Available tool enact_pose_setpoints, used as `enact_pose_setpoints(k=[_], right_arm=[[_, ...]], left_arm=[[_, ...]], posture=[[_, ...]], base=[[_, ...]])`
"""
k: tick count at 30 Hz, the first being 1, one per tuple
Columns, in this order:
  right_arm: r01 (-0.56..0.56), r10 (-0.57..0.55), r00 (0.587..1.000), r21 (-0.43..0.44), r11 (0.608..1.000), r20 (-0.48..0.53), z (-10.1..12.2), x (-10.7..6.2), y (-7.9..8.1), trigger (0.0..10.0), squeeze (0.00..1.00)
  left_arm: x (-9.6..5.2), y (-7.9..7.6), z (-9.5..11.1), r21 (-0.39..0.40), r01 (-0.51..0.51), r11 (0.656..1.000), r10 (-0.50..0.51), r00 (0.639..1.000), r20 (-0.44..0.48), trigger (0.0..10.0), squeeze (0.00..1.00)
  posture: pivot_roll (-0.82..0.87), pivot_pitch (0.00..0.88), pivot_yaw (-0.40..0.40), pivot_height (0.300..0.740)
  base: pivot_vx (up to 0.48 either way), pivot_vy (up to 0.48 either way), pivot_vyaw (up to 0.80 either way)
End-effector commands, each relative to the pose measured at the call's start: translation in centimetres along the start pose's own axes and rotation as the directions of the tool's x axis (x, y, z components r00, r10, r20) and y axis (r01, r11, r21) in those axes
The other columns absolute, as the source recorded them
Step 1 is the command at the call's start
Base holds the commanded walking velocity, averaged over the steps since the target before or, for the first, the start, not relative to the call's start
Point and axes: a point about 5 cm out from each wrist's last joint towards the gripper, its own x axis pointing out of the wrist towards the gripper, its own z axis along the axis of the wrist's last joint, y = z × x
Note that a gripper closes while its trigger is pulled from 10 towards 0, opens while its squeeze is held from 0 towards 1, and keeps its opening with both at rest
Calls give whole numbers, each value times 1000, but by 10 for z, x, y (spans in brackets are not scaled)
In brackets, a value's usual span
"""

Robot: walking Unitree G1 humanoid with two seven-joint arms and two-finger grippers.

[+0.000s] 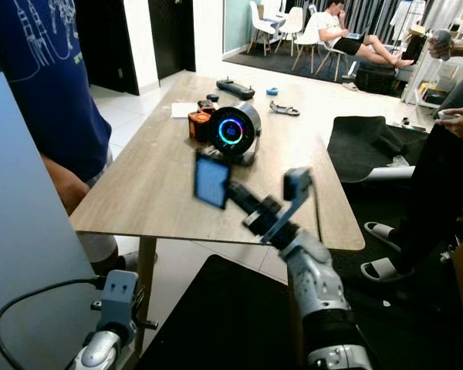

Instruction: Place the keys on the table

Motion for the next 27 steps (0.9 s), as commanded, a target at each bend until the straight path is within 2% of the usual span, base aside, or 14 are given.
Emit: enact_pose_setpoints(k=[1,2,4,6,8,9,11,14,16,20,27], right_arm=[[128,-128,991,20,992,38,9,-7,-18,10000,0],[178,-178,983,25,984,41,11,-10,-26,10000,0],[270,-269,962,0,963,-38,5,-19,-40,10000,0],[292,-293,954,-13,956,-62,2,-22,-44,10000,0],[397,-394,914,9,918,-93,-3,-30,-56,10000,0],[397,-394,914,9,918,-93,-3,-30,-56,10000,0],[490,-483,867,39,871,-119,-7,-37,-67,10000,0],[517,-509,847,12,856,-157,-13,-42,-71,10000,0],[532,-531,826,-49,845,-187,-19,-46,-75,10000,0],[539,-548,813,-101,836,-199,-23,-48,-79,10000,0],[565,-565,798,-63,822,-211,-26,-49,-85,10000,0]], left_arm=[[-2,-5,-3,20,26,999,-26,1000,-2,10000,0],[-2,-6,-3,22,31,999,-31,1000,-2,10000,0],[-2,-9,-2,32,45,998,-45,999,2,10000,0],[-2,-9,-2,34,50,998,-50,999,3,10000,0],[0,-11,1,39,59,997,-59,998,13,10000,0],[0,-11,1,39,59,997,-59,998,13,10000,0],[2,-11,5,50,62,997,-64,998,30,10000,0],[4,-12,11,43,71,997,-74,996,58,10000,0],[5,-14,16,33,96,995,-98,992,83,10000,0],[3,-19,19,32,138,990,-141,983,114,10000,0],[1,-19,21,33,130,991,-133,982,137,10000,0]], posture=[[102,25,-50,740],[102,25,-50,740],[98,19,-47,740],[97,18,-47,740],[97,15,-46,740],[97,15,-46,740],[96,13,-46,740],[98,15,-46,740],[98,24,-43,740],[100,34,-43,740],[106,41,-51,740]], base=[[0,0,0],[0,0,0],[0,0,0],[0,0,0],[0,0,0],[0,0,0],[0,0,0],[0,0,0],[0,0,0],[0,0,0],[0,0,0]])
